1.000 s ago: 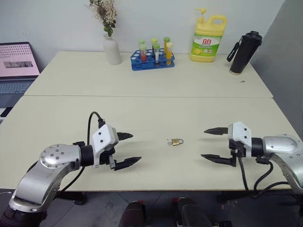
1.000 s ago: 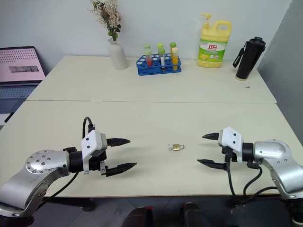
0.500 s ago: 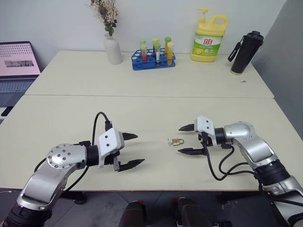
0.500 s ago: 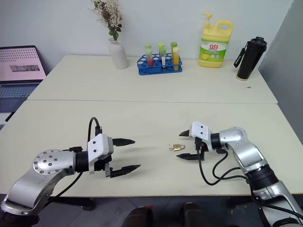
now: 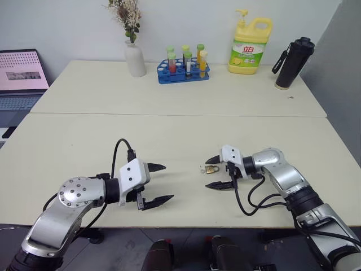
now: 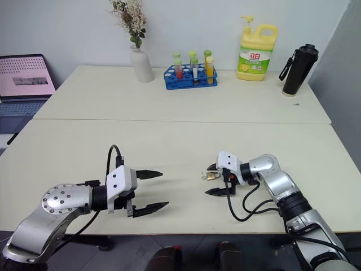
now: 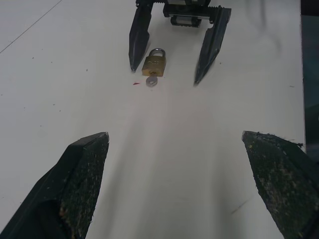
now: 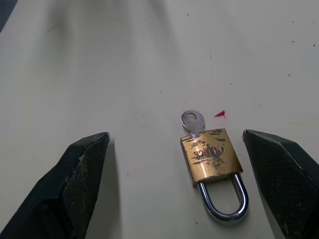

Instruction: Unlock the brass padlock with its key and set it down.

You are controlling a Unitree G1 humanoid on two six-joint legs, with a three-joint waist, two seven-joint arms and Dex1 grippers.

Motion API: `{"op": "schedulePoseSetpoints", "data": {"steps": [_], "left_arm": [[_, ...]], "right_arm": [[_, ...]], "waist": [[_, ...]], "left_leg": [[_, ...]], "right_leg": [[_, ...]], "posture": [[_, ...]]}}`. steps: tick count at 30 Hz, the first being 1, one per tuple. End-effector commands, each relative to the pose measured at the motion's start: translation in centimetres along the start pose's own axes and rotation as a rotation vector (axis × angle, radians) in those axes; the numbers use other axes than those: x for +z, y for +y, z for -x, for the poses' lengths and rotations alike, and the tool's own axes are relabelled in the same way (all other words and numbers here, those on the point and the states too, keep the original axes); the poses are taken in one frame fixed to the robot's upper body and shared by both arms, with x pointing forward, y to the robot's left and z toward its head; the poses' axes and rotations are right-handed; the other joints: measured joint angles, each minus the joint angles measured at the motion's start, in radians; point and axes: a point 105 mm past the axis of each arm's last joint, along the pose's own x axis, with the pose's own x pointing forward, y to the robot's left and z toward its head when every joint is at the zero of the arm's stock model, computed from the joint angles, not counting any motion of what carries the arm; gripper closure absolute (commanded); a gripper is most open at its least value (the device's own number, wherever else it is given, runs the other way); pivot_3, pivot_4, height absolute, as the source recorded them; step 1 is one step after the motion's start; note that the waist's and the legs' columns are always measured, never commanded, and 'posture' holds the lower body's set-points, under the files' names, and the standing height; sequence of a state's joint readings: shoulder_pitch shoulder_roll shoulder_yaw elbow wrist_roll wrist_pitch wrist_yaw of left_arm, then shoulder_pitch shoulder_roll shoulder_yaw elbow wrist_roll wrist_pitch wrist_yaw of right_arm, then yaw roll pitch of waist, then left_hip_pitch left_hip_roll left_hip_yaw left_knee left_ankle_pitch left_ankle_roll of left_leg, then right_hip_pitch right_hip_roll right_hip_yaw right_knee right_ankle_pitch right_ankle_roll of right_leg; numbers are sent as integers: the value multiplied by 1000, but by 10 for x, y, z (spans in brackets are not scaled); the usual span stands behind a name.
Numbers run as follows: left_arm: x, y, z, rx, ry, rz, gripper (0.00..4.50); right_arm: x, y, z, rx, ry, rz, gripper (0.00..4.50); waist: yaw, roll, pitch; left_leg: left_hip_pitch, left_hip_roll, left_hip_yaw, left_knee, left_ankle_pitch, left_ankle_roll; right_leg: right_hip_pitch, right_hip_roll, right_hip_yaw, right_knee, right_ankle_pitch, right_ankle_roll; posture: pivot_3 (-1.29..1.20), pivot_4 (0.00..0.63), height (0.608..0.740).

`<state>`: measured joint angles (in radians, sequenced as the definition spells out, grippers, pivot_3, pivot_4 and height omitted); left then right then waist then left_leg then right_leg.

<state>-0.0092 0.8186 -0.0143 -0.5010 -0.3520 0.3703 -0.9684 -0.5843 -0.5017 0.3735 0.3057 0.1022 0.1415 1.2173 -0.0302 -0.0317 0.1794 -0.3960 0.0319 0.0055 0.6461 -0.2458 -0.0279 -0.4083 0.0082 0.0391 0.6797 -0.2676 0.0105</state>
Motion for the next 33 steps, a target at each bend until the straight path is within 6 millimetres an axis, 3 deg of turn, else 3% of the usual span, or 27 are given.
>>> {"op": "schedulePoseSetpoints", "data": {"steps": [1, 2, 5, 14, 18, 25, 29, 33], "left_arm": [[13, -1, -2, -6, -33, -41, 16], [14, -1, -3, -8, -33, -41, 16], [16, -1, -3, -11, -37, -40, 0], [14, 1, -5, -18, -25, -20, 0], [10, 12, -8, 32, -23, 18, 0], [22, 21, -12, 31, -100, 116, 0], [40, 26, -20, -80, -151, 218, 0], [58, 40, -28, -121, -208, 266, 0]], "right_arm": [[1, -8, 6, -33, 13, 38, 0], [-1, -9, 6, -36, 24, 37, 0], [-6, -9, 6, -38, 42, 39, 597], [1, -16, 3, -90, 36, 66, 3572], [22, -18, 9, -168, 15, 222, 3565], [54, -10, 26, -329, 23, 567, 3565], [67, -4, 46, -470, 107, 1019, 3565], [78, -5, 59, -604, 88, 1154, 3565]], "waist": [[0, 0, 0], [0, 0, 0], [0, 0, 0], [-1, 0, 0], [0, 0, 0], [1, 0, 0], [6, 0, 0], [2, -1, -1]], "left_leg": [[0, 0, 0, 0, 0, 0], [0, 0, 0, 0, 0, 0], [1, 0, 0, 0, 0, 0], [2, 0, 0, 1, 0, 0], [2, 0, 0, 1, 0, 0], [-2, -1, -1, 1, 0, 0], [-2, -2, -1, 1, 0, 0], [-2, -2, 0, 2, 0, 0]], "right_leg": [[0, 0, 0, 0, 0, 0], [0, 0, 0, 0, 0, 0], [0, 0, 0, 0, 0, 0], [2, 0, 0, 1, 0, 0], [2, 0, 0, 1, 0, 0], [-1, 1, 0, 0, 0, 0], [-1, 1, -2, 1, 0, 0], [-1, 2, -1, 1, 0, 1]], "posture": [[0, 150, 740], [0, 150, 740], [0, 150, 740], [0, 150, 740], [0, 150, 740], [0, 150, 740], [0, 150, 740], [0, 150, 740]]}}
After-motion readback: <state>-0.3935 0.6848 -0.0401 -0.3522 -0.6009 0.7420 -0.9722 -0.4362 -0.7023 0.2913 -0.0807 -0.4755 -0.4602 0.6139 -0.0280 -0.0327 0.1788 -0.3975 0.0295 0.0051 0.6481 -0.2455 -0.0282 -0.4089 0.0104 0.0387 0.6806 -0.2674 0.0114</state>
